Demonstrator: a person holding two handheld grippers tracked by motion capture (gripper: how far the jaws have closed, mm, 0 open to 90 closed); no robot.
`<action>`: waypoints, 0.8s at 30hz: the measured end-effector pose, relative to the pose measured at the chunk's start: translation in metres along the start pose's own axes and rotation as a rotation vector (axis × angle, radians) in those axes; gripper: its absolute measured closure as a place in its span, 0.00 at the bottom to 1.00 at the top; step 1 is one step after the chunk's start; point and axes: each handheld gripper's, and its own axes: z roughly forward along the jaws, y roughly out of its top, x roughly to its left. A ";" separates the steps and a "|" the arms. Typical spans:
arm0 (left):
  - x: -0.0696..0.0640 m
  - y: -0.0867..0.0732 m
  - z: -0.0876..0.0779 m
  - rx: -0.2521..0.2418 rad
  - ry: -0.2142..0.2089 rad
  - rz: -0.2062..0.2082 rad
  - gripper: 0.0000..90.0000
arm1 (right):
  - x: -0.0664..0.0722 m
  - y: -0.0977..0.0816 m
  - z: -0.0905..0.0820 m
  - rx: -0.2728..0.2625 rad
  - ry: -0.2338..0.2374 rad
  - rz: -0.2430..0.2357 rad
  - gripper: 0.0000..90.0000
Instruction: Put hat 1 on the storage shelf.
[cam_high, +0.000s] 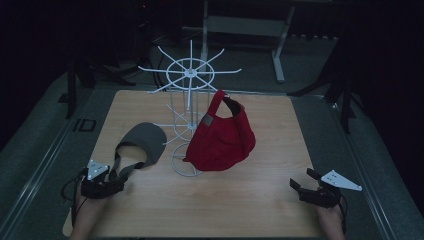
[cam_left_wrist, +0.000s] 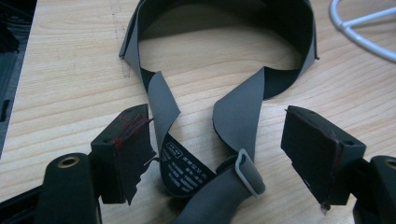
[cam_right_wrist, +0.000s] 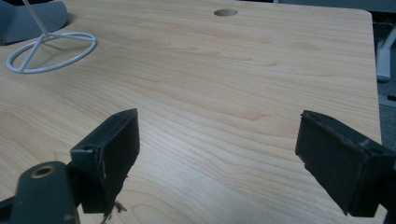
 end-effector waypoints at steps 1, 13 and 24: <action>-0.001 0.000 0.001 0.007 0.000 0.001 0.29 | 0.000 0.000 0.000 0.001 0.001 0.001 0.15; 0.001 -0.004 0.006 0.080 0.000 0.009 0.52 | 0.000 -0.002 0.001 0.012 -0.008 0.003 0.15; -0.001 -0.001 -0.001 0.030 0.000 0.043 0.94 | -0.002 -0.001 -0.001 0.006 -0.006 0.014 0.15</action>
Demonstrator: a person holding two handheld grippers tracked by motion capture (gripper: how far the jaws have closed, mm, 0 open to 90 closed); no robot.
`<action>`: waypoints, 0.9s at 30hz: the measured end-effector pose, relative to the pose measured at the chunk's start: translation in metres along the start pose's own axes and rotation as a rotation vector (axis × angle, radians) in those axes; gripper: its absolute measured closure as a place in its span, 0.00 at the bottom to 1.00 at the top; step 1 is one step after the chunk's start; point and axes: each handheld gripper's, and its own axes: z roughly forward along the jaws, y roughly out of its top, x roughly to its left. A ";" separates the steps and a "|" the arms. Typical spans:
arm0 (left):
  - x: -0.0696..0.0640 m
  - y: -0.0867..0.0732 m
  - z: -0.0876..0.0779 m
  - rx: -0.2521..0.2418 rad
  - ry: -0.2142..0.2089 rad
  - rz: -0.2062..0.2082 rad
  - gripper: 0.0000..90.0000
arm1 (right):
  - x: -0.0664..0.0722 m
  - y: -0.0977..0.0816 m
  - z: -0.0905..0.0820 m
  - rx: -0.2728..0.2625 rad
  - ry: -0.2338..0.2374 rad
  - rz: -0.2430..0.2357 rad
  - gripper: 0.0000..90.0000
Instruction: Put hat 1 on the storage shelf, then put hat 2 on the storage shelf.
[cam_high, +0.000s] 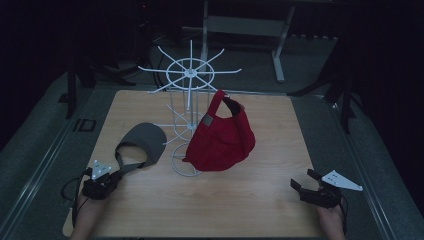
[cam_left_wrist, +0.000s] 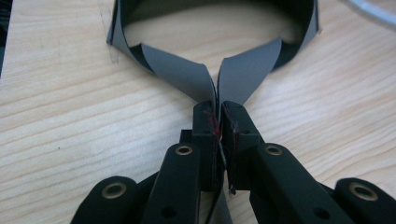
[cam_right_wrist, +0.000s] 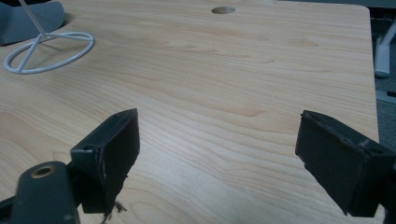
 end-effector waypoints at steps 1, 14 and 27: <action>0.000 0.000 0.000 0.000 0.000 0.000 0.95 | 0.000 0.000 0.000 0.000 0.000 0.000 0.15; 0.005 0.026 -0.030 -0.148 0.016 0.033 0.95 | 0.001 -0.011 0.009 0.041 -0.167 0.040 0.15; 0.000 0.064 -0.063 -0.279 -0.003 0.070 0.95 | -0.006 -0.017 0.009 0.047 -0.315 0.095 0.15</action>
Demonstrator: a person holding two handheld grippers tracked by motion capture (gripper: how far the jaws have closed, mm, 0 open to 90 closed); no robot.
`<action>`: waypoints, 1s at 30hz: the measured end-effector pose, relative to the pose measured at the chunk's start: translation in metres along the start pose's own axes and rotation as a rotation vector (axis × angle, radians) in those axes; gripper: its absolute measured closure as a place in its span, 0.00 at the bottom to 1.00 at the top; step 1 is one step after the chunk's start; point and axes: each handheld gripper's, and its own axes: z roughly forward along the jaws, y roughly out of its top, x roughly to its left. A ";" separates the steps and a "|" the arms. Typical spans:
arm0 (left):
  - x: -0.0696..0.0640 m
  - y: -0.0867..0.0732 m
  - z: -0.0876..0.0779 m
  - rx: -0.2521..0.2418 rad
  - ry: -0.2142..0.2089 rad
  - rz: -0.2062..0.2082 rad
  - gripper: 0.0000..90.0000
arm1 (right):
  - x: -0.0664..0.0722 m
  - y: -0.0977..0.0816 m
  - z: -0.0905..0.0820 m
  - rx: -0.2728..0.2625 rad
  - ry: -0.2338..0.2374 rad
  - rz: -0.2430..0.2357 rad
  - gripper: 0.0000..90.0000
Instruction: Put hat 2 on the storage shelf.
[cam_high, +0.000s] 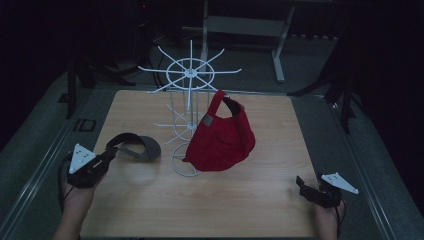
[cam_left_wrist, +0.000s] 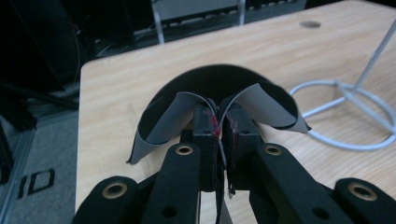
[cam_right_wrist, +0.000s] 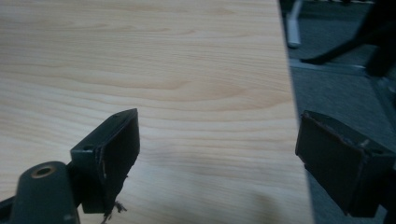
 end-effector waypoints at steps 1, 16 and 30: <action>0.000 0.003 -0.001 -0.004 -0.007 0.006 0.95 | -0.001 0.000 0.000 -0.003 -0.009 0.005 0.15; 0.001 0.054 -0.039 -0.148 -0.005 0.067 0.95 | -0.006 0.000 0.000 0.004 -0.017 0.043 0.15; -0.010 0.092 -0.082 -0.269 -0.078 0.138 0.95 | -0.006 0.000 0.000 0.012 -0.001 0.044 0.15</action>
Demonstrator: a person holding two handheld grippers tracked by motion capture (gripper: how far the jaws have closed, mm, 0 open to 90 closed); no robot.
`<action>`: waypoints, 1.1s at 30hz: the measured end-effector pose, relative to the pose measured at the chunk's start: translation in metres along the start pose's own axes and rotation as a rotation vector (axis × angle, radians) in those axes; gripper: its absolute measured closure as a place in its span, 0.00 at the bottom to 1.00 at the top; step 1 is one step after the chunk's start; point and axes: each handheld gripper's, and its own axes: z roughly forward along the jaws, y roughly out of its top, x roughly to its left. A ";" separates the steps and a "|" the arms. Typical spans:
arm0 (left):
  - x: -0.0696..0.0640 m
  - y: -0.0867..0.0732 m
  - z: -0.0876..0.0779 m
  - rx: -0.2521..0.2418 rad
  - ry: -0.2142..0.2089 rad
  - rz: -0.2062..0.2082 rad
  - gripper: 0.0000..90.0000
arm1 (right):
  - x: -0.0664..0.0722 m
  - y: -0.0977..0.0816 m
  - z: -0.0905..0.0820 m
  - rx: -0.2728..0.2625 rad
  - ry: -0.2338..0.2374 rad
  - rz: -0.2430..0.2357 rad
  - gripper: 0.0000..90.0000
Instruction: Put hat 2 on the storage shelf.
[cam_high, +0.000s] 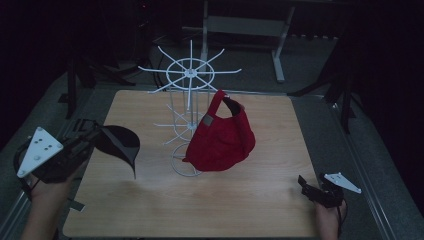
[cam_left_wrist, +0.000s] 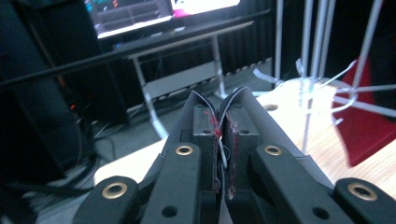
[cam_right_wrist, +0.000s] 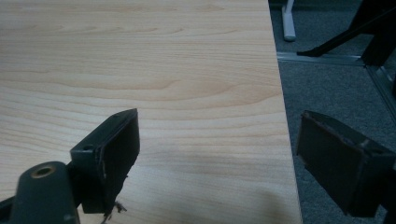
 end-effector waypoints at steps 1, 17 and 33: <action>-0.001 0.003 -0.001 -0.009 -0.017 0.006 0.95 | 0.000 0.000 0.000 -0.001 0.001 -0.001 0.15; 0.013 0.051 -0.010 -0.170 -0.298 0.010 0.95 | 0.000 0.000 -0.001 -0.007 0.011 -0.007 0.15; 0.009 0.102 0.017 -0.170 -0.391 0.085 0.94 | -0.001 -0.001 -0.001 -0.007 0.013 -0.005 0.15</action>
